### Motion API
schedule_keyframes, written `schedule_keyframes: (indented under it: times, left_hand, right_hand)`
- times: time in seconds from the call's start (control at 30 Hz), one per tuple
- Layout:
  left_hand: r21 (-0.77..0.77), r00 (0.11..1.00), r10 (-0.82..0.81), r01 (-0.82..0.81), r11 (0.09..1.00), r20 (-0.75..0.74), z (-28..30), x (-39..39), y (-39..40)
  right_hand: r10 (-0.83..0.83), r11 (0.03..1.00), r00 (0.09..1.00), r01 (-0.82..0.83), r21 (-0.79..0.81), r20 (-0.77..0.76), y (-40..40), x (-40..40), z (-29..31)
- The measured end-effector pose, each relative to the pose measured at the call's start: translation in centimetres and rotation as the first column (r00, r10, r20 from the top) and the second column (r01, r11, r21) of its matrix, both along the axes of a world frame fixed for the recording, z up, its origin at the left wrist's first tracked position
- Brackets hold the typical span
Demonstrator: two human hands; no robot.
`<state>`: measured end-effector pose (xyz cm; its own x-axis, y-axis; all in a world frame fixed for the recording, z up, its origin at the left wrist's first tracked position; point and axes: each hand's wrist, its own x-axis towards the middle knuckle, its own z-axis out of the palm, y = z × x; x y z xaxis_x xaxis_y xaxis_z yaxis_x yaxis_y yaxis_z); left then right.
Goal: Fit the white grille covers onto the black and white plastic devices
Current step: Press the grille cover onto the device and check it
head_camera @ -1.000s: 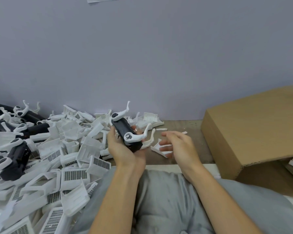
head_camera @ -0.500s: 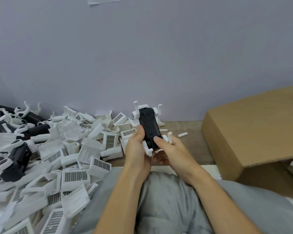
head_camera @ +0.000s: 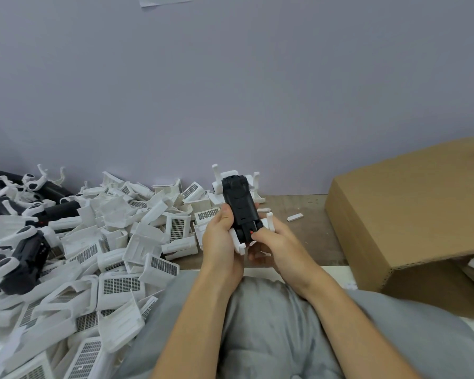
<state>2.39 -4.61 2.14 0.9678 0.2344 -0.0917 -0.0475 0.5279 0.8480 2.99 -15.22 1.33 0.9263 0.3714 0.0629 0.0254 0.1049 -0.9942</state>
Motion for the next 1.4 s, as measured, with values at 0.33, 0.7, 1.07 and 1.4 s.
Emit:
schedule_keyframes:
  times: [0.33,0.7,1.07,1.4]
  left_hand:
    - [0.058,0.999,-0.014,0.011,0.998,0.046,-0.3,0.09,-0.1]
    - [0.042,0.997,-0.005,0.002,0.999,0.076,-0.24,-0.16,-0.17]
    - [0.046,0.998,0.042,-0.045,0.998,0.054,-0.14,-0.22,-0.28]
    - [0.074,0.994,-0.052,0.046,0.996,0.091,-0.31,-0.07,-0.02]
  right_hand:
    - [-0.052,0.998,0.998,0.053,-0.038,0.025,0.1,0.07,-0.18]
    - [-0.011,1.0,1.0,0.011,-0.012,-0.024,0.04,0.11,0.01]
    - [0.024,0.999,0.999,-0.024,-0.021,-0.031,-0.1,0.3,-0.29]
    - [-0.028,0.996,1.0,0.029,-0.081,0.013,-0.06,0.34,-0.36]
